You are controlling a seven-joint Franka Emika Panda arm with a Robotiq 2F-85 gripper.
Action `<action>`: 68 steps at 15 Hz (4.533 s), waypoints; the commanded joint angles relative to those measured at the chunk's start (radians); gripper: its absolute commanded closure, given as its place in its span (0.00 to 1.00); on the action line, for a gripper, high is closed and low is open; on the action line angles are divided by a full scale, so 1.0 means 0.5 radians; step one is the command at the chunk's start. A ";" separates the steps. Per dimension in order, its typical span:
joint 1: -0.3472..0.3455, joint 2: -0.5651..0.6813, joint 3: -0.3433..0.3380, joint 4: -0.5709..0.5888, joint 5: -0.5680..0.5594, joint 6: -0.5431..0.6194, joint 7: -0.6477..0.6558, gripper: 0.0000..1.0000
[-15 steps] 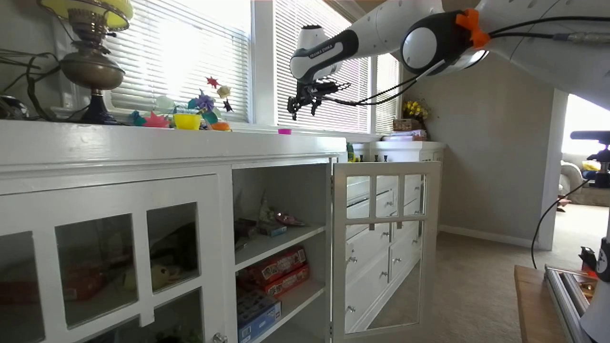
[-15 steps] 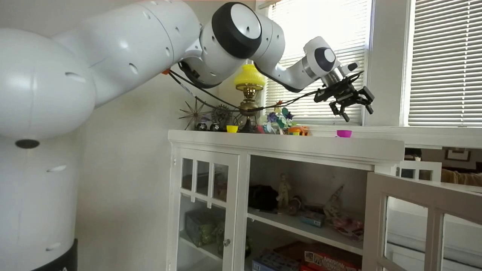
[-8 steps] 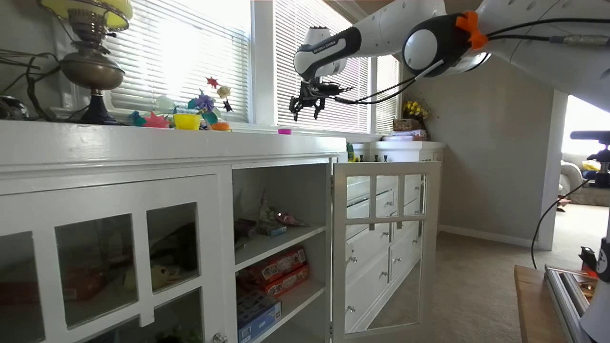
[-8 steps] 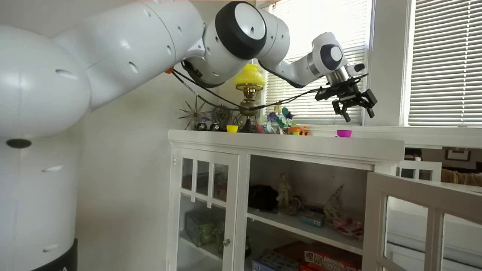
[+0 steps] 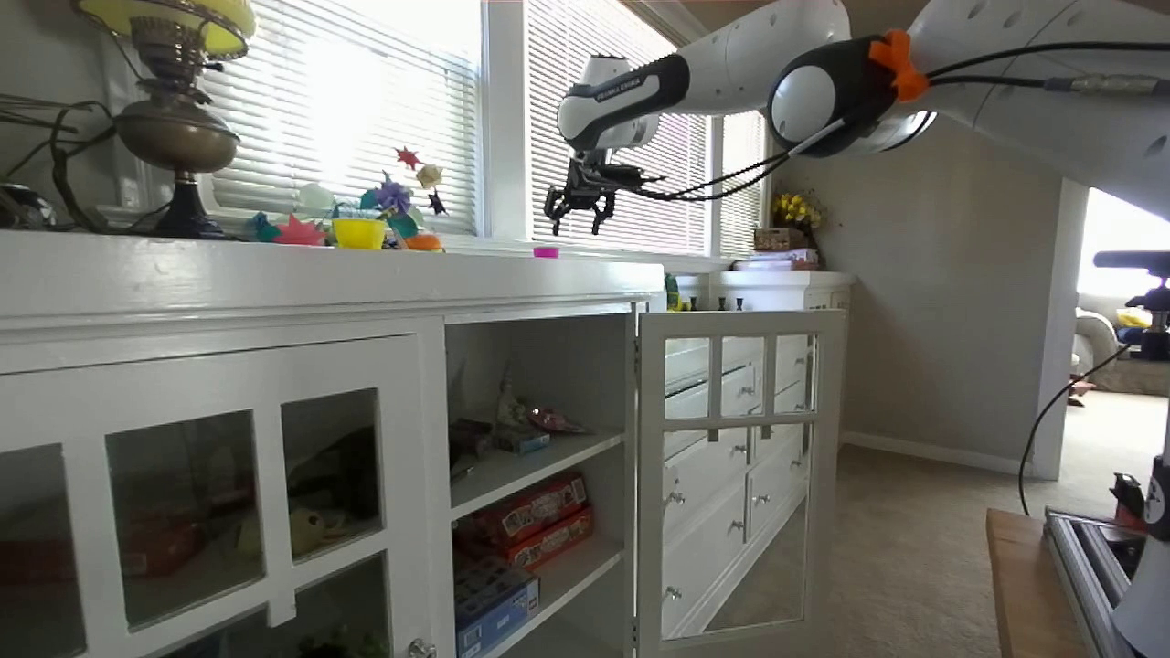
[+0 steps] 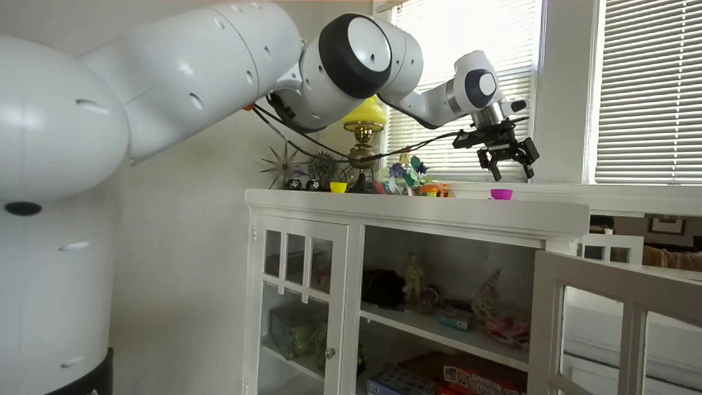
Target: Move the pink bowl to the right
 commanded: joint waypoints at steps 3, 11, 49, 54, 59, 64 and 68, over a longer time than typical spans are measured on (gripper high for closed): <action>-0.071 0.133 0.048 0.217 0.060 -0.090 0.069 0.00; -0.113 0.175 0.093 0.282 0.054 -0.085 0.090 0.14; -0.198 0.381 0.237 0.593 0.035 -0.012 0.110 0.22; -0.187 0.326 0.295 0.460 0.039 0.120 0.099 0.23; -0.191 0.349 0.319 0.472 0.039 0.150 0.095 0.26; -0.197 0.374 0.322 0.507 0.039 0.115 0.092 0.27; -0.196 0.380 0.324 0.503 0.040 0.104 0.094 0.28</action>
